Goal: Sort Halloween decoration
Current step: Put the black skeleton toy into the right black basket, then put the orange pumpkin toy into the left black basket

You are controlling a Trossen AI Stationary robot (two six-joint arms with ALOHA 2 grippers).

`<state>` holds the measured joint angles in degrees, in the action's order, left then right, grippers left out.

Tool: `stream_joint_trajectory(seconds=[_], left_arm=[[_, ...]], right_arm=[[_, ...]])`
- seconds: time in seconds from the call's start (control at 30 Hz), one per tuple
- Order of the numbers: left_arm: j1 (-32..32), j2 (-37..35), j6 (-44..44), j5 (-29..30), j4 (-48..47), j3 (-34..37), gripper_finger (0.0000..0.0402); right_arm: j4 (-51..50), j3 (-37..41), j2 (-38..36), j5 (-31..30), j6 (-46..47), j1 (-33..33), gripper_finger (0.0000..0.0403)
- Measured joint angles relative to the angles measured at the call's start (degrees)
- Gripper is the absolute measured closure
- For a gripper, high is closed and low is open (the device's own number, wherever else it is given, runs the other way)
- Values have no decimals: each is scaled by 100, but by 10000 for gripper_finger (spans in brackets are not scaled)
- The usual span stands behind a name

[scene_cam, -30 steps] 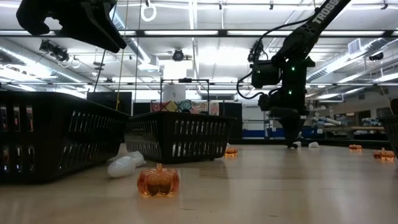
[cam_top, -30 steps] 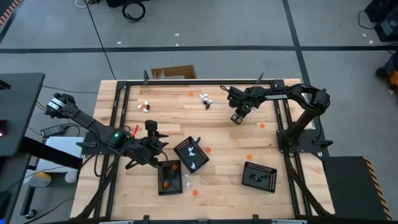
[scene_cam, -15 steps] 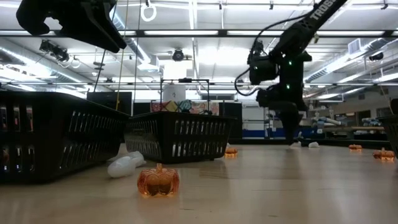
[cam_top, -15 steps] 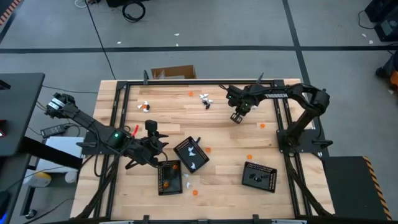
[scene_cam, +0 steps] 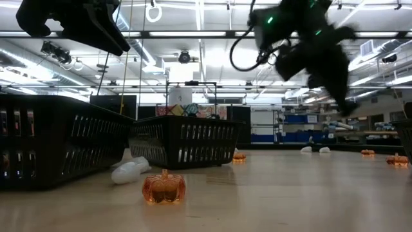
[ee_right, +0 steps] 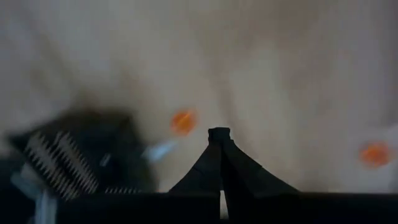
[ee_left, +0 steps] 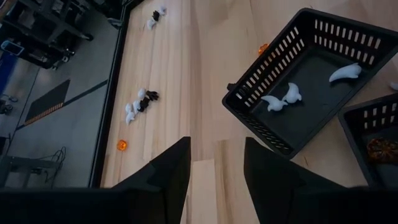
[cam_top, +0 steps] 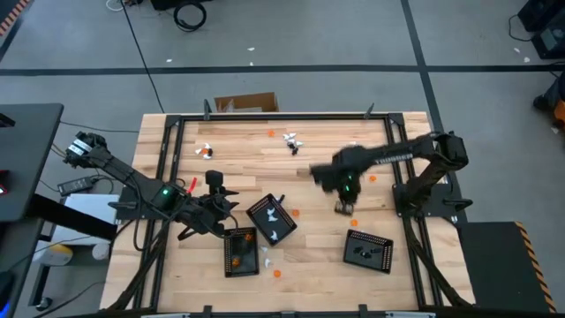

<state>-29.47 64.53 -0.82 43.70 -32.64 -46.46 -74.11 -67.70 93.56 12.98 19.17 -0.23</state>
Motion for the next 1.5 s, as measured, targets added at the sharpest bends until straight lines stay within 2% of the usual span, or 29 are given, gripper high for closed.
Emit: stream_joint_trajectory(seconds=[0.17, 0.4, 0.53, 0.67, 0.77, 0.97, 1.13, 1.27, 1.37, 1.5], left_arm=[[4, 0, 0, 0, 29, 2, 246], [4, 0, -74, 2, 316, 1, 246], [4, 0, -74, 2, 327, 2, 246], [4, 0, -94, 2, 352, 1, 246], [0, 0, -87, -19, 352, 2, 246], [0, 0, -28, -629, 370, 2, 246], [0, 0, 3, -1867, 562, 2, 246], [-4, 0, 279, -2657, 638, 1, 246], [-65, 0, 491, -2833, 635, 2, 246], [-294, 0, 927, -2846, 647, 2, 246]], right_arm=[[-301, 2, 0, 769, 838, 1093, 394], [139, 2, 0, 988, 2084, 2087, 374], [514, 4, 0, 1192, 2568, 2331, 327], [481, 4, 0, 1338, 2896, 2371, 274], [492, -104, 0, 1471, 3434, 2281, 254], [2072, -750, 0, 443, 3001, 2278, 252], [3966, -937, 61, -866, 2192, 2373, 252], [5097, -961, 590, -1145, 1653, 2426, 253], [5110, -1409, 1254, -1245, 1266, 2432, 253], [4587, -2430, 2203, -1386, 584, 2516, 253]])
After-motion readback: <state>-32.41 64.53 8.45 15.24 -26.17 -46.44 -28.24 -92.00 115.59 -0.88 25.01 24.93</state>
